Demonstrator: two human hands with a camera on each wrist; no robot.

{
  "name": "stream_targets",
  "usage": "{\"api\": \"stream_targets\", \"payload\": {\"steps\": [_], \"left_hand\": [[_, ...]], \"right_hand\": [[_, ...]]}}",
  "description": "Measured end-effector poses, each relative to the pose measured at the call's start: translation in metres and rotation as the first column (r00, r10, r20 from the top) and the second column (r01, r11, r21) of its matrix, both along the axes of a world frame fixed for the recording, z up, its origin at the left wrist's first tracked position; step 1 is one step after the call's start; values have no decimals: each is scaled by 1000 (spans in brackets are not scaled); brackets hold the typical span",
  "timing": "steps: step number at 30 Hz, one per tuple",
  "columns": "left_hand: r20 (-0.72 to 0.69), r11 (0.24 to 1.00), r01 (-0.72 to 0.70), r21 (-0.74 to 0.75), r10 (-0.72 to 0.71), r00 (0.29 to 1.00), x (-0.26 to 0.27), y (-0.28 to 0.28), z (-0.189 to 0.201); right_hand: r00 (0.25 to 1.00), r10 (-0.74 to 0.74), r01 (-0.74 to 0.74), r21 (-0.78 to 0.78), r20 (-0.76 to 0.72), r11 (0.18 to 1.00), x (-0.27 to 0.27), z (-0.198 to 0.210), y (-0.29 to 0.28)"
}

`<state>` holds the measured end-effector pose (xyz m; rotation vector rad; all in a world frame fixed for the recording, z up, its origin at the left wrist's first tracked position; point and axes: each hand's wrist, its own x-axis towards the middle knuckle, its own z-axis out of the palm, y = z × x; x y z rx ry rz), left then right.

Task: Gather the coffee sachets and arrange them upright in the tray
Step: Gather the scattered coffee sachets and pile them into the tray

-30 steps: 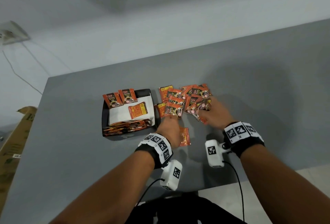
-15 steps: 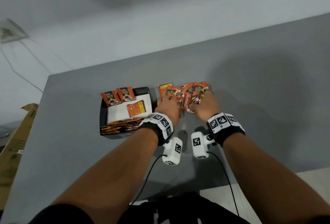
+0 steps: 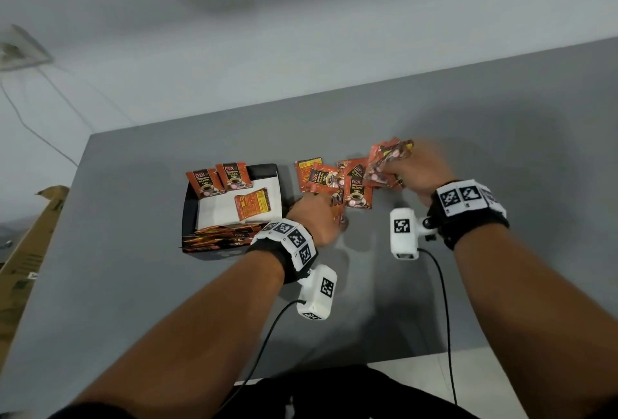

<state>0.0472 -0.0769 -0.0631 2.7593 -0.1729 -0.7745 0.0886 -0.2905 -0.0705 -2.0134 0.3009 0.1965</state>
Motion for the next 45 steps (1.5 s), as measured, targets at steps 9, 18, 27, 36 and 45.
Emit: {"api": "stream_targets", "payload": {"steps": [9,18,27,36,45], "left_hand": [[122,982,108,153,-127,984,13,-5,4],[173,959,175,223,-216,961,22,-8,-7],[141,965,150,-214,-121,983,19,9,28],[321,938,-88,-336,202,925,37,141,89],[299,998,-16,-65,35,954,8,205,34]], "right_hand": [[948,220,-305,-464,-229,832,25,-12,6],[966,176,-252,-526,-191,812,16,-28,13],[997,51,-65,-254,-59,965,2,13,7],[964,210,-205,-46,164,978,-5,84,112],[712,702,-635,-419,8,649,-25,40,237]]}}
